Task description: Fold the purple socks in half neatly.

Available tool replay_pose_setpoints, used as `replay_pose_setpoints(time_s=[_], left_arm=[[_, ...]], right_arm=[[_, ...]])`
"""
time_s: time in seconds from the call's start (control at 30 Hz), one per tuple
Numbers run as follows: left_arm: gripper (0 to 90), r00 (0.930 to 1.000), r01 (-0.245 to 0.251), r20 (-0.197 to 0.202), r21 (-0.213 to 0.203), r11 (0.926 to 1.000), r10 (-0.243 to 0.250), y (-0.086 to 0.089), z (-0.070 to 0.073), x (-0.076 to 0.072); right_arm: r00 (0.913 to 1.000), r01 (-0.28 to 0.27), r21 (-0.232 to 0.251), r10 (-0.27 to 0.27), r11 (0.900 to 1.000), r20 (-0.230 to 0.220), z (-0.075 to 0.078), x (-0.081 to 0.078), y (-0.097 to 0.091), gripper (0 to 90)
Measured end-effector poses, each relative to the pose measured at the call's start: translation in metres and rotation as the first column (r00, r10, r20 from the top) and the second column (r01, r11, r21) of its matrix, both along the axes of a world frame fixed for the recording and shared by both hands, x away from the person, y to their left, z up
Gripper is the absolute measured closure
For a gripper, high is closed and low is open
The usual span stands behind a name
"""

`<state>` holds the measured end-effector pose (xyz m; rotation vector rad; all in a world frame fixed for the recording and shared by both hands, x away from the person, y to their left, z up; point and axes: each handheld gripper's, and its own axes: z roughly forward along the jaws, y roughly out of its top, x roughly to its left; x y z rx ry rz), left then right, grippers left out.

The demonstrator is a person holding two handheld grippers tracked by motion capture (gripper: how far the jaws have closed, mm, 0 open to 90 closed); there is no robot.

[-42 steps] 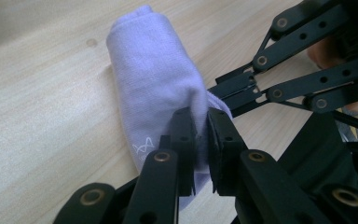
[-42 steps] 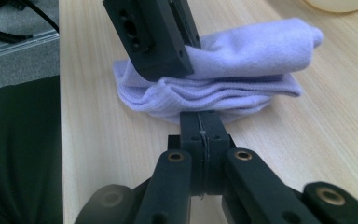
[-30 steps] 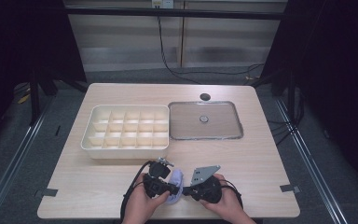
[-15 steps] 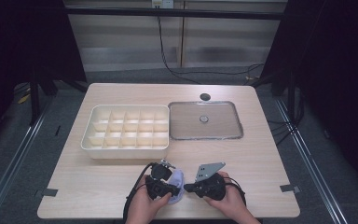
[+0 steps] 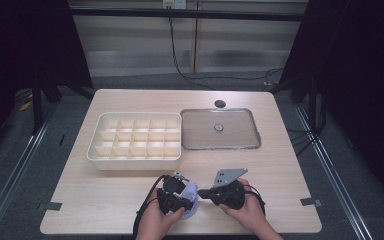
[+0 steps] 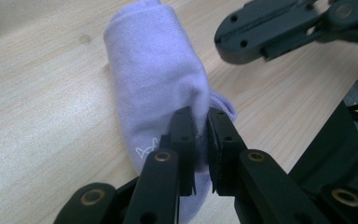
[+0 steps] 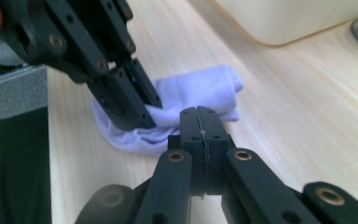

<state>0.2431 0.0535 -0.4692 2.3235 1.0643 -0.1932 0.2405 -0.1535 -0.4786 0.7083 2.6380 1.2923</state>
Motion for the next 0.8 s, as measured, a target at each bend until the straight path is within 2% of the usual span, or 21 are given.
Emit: replay_pose_setpoints(time_s=[0.23, 0.5, 0.8], left_arm=[[82.8, 1.0000, -0.002, 0.000, -0.004, 1.0000, 0.002, 0.000, -0.001, 0.000], [82.9, 1.0000, -0.001, 0.001, -0.004, 1.0000, 0.001, 0.000, -0.001, 0.000], [82.8, 1.0000, -0.006, 0.002, -0.003, 1.0000, 0.006, 0.000, -0.001, -0.001]], right_arm=[[1.0000, 0.005, 0.016, -0.005, 0.9999, 0.000, 0.005, 0.002, -0.001, 90.0], [1.0000, 0.002, 0.013, -0.002, 0.9999, 0.006, 0.008, 0.008, 0.001, 90.0], [0.9999, 0.000, 0.016, -0.001, 0.9999, 0.011, 0.011, 0.011, 0.009, 90.0]])
